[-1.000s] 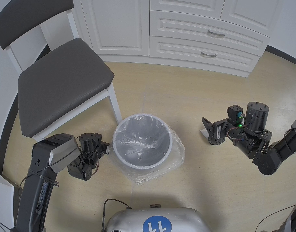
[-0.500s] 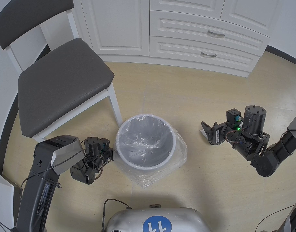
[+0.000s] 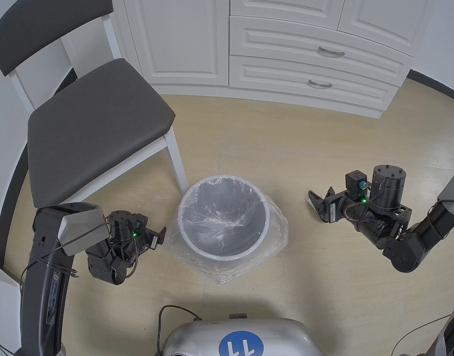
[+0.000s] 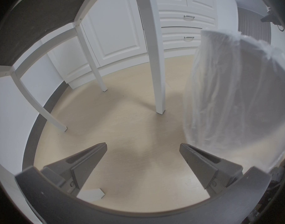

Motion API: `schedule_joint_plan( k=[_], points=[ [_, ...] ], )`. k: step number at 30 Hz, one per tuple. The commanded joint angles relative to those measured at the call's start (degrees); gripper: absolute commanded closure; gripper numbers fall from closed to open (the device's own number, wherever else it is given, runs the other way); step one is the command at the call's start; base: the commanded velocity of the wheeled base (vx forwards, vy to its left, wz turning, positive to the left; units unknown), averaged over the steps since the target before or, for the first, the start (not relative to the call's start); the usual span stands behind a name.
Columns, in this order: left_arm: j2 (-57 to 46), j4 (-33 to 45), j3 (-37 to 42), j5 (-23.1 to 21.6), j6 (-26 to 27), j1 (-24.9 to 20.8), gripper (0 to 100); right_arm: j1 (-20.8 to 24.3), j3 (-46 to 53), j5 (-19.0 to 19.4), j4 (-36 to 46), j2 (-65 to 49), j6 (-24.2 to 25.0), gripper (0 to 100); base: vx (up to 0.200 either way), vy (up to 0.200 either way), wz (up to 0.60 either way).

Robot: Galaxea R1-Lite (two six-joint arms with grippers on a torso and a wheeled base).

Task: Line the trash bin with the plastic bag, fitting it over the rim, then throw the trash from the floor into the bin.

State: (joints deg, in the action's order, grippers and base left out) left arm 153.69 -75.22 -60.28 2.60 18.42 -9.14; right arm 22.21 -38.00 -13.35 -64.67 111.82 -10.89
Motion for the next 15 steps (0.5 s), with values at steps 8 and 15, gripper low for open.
schedule_joint_plan(
  k=[8,15],
  points=[
    [-8.40,-7.23,18.27,-10.68,3.46,2.46,0,0.03,1.35,-0.01,-0.02,-0.20,-1.24,0,0.000,0.000,0.00],
    [-8.23,-7.14,21.17,-26.15,12.69,3.08,0,0.03,2.40,-0.01,-0.10,-0.38,-2.30,0,0.000,0.000,0.00]
  ],
)
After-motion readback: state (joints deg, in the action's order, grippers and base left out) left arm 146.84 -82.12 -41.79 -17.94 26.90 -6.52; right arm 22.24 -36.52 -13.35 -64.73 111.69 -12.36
